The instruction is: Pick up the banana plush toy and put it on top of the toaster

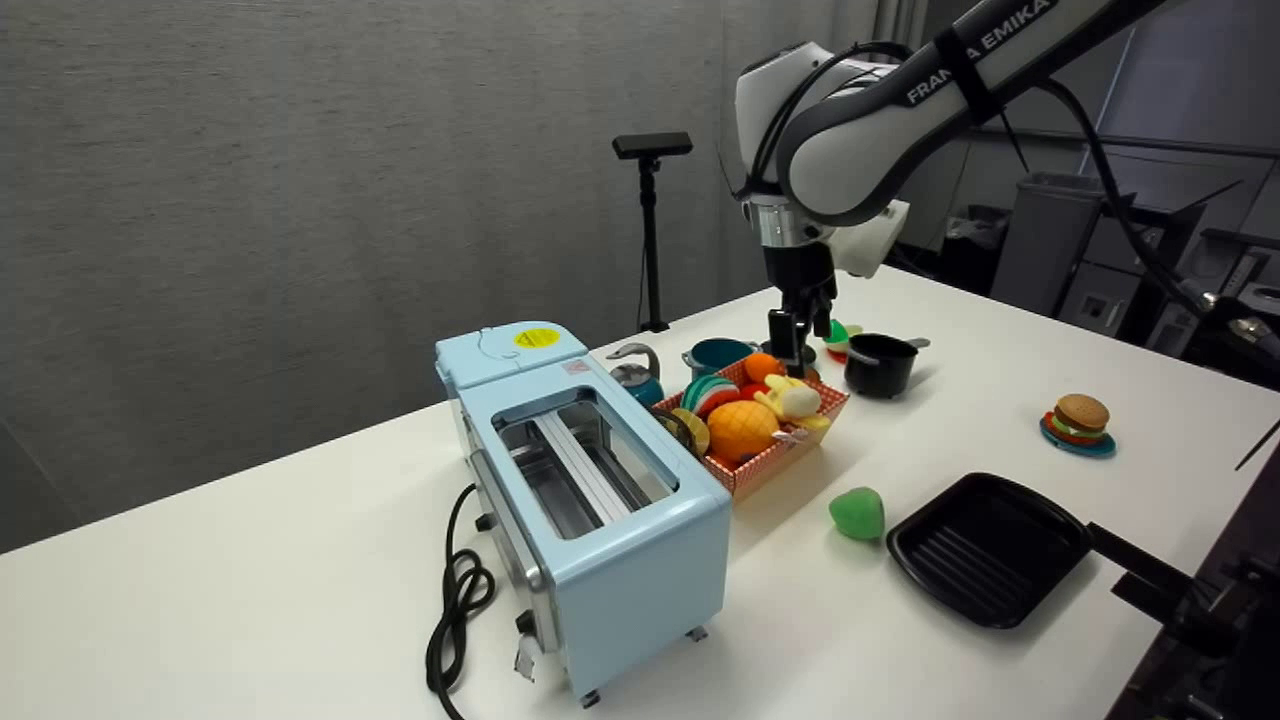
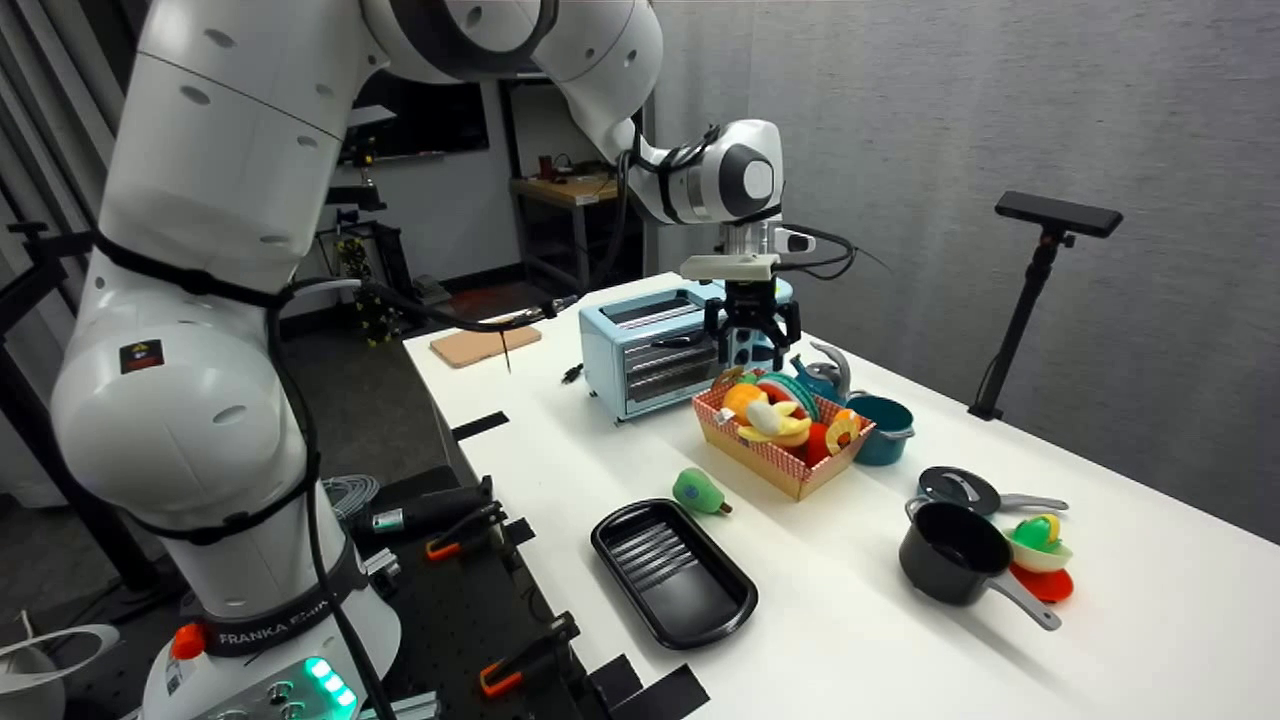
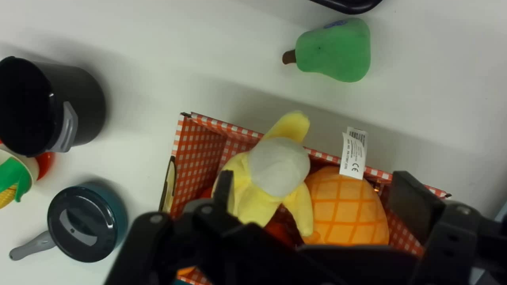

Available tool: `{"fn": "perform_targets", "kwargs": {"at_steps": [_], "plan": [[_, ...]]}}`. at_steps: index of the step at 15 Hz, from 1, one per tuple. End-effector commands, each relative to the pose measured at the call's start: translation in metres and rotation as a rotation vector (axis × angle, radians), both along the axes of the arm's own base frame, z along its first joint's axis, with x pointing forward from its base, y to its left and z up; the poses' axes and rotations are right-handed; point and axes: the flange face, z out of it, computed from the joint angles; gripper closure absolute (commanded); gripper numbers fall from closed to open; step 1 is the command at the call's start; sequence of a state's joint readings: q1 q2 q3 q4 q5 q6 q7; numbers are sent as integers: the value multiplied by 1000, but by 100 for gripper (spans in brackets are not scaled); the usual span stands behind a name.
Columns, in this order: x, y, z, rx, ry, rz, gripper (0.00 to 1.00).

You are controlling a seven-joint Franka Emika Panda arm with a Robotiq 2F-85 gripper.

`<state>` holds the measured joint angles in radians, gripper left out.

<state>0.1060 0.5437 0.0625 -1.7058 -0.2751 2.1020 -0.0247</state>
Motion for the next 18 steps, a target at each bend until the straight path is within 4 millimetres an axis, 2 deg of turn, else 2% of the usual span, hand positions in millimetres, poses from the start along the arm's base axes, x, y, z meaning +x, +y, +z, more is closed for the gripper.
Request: {"fn": "perform_targets", "kwargs": {"at_steps": [1,7,18], "plan": [[18,-14,-12,43,10,8,0],[30,-30,-29,77,32,-8,0],[36,-32,-64,91,74,-10,0]]}}
